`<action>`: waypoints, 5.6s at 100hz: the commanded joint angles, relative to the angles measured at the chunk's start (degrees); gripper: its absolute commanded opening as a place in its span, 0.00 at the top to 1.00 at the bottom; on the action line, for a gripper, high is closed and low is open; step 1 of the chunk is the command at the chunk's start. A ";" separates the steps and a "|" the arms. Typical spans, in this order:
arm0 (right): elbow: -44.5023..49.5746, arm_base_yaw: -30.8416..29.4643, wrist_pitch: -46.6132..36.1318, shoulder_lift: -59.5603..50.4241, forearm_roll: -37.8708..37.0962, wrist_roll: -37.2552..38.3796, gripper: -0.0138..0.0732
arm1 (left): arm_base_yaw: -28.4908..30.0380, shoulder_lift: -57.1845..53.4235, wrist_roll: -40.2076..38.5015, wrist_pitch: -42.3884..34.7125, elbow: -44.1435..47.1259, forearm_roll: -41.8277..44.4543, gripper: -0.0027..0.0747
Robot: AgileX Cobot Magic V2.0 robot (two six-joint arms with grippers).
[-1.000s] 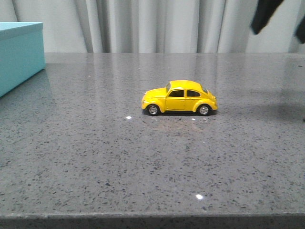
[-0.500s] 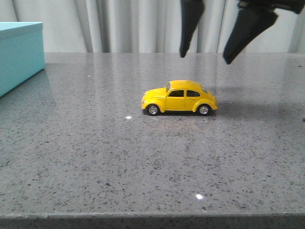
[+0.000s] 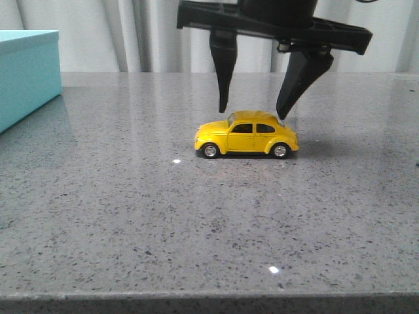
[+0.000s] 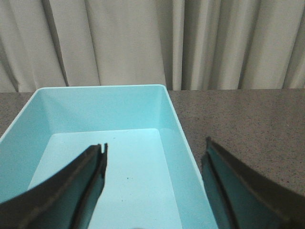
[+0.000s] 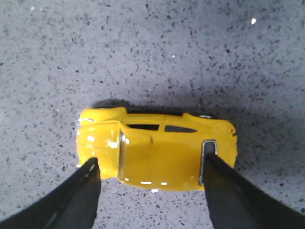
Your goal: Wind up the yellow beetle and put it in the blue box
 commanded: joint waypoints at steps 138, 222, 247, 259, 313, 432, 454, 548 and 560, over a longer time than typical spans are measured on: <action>-1.32 -5.63 8.92 -1.28 -10.99 0.40 0.29 | -0.51 0.61 -0.41 -4.83 -1.99 -0.64 0.41; 9.74 -21.48 6.59 -8.41 -13.57 -9.12 0.29 | -0.51 0.61 -0.41 -4.83 -1.99 -0.64 0.41; 4.87 -18.01 5.59 -18.47 -8.06 -11.73 0.29 | -0.51 0.61 -0.41 -5.46 -1.99 -0.64 0.41; 5.37 -17.17 4.20 -22.49 -7.60 -11.73 0.29 | -0.51 0.61 -0.41 -5.45 -1.99 -0.64 0.41; 5.65 -16.03 3.32 -24.95 -6.83 -11.73 0.29 | -0.51 0.61 -0.41 -6.57 -1.99 -0.64 0.41; 5.65 -11.52 -0.46 -26.87 -6.78 -11.78 0.29 | -13.91 37.56 41.29 29.16 -37.72 -0.73 0.33; 5.65 -11.52 -0.45 -26.87 -6.78 -11.96 0.29 | -17.30 48.26 47.79 33.47 -47.84 -0.73 0.34; 5.65 -11.52 -0.61 -26.87 -6.78 -12.44 0.29 | -18.20 66.27 53.16 44.37 -49.87 -2.41 0.34; 5.65 -11.52 -0.68 -26.87 -6.78 -12.44 0.29 | -18.20 67.45 53.16 44.51 -49.87 -2.41 0.34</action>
